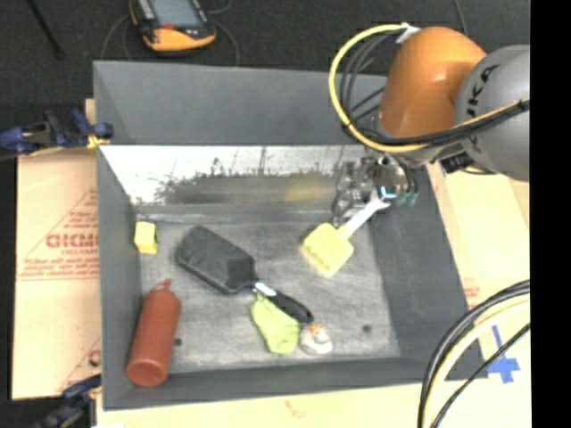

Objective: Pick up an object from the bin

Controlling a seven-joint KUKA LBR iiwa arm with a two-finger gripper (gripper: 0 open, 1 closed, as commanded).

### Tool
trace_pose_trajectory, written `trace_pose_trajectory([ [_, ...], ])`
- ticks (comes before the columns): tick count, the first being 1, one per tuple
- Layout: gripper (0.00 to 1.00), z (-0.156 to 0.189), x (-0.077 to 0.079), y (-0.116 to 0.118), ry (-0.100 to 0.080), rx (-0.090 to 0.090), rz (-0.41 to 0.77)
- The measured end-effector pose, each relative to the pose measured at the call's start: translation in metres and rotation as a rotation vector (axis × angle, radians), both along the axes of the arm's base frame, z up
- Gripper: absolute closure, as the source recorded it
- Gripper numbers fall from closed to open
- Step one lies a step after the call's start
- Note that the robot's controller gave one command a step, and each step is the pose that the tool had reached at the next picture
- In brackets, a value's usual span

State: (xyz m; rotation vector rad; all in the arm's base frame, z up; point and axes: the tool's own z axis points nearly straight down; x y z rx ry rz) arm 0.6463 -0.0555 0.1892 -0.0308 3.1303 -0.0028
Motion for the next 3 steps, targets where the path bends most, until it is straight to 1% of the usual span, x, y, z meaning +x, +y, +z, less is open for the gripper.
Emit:
trace_pose_trajectory([
  [1, 1.00, 0.025, -0.013, 0.001, 0.005, -0.001, 0.003],
  [2, 0.00, -0.101, -0.006, -0.037, 0.012, 0.003, -0.049],
  [3, 1.00, -0.095, -0.004, -0.035, 0.002, 0.002, -0.046],
])
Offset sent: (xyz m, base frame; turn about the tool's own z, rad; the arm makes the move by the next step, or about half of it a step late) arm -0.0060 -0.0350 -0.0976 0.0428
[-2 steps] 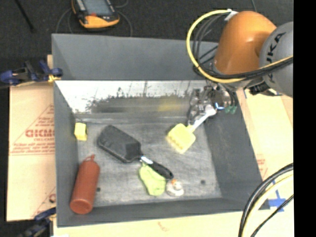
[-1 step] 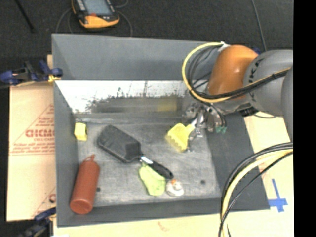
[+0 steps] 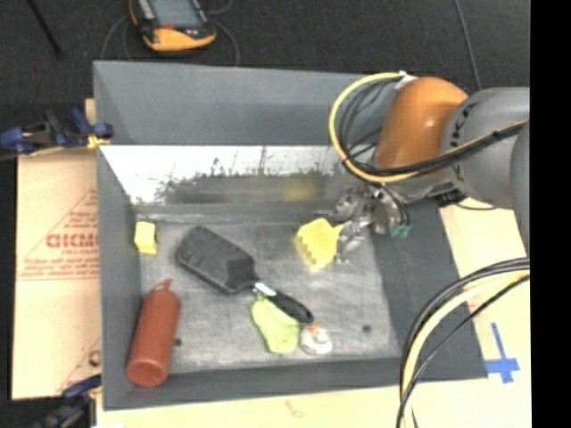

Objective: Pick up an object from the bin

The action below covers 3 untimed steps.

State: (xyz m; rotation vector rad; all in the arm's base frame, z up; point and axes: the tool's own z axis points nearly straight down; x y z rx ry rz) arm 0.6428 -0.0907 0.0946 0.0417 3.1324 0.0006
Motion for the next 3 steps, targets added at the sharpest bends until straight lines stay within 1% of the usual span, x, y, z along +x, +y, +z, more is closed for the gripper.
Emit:
trace_pose_trajectory([
  [2, 1.00, 0.001, -0.001, 0.000, 0.001, 0.000, 0.000],
  [3, 1.00, 0.079, -0.011, -0.009, 0.004, -0.002, 0.170],
])
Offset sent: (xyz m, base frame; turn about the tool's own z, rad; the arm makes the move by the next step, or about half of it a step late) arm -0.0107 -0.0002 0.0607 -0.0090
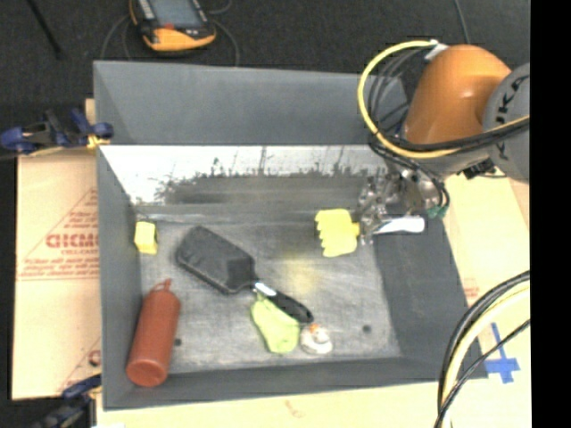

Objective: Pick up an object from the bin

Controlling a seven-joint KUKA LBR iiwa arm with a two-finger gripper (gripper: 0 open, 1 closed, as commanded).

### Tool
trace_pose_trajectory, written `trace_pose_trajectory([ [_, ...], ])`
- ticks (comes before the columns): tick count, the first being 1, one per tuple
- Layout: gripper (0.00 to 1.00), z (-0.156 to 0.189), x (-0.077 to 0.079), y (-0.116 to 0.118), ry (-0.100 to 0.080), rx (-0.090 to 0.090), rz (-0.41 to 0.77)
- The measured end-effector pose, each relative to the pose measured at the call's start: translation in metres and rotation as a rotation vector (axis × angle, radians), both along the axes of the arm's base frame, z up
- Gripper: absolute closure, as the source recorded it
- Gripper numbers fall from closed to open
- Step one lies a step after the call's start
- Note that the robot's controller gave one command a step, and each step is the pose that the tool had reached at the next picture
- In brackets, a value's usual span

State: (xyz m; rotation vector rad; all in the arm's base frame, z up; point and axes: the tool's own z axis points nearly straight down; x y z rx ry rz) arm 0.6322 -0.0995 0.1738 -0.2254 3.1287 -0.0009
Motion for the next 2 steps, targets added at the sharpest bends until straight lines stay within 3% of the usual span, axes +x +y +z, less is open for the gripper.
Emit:
trace_pose_trajectory([
  [1, 1.00, 0.000, 0.000, 0.000, 0.000, 0.000, 0.000],
  [2, 1.00, 0.032, -0.004, -0.005, 0.006, 0.000, 0.069],
])
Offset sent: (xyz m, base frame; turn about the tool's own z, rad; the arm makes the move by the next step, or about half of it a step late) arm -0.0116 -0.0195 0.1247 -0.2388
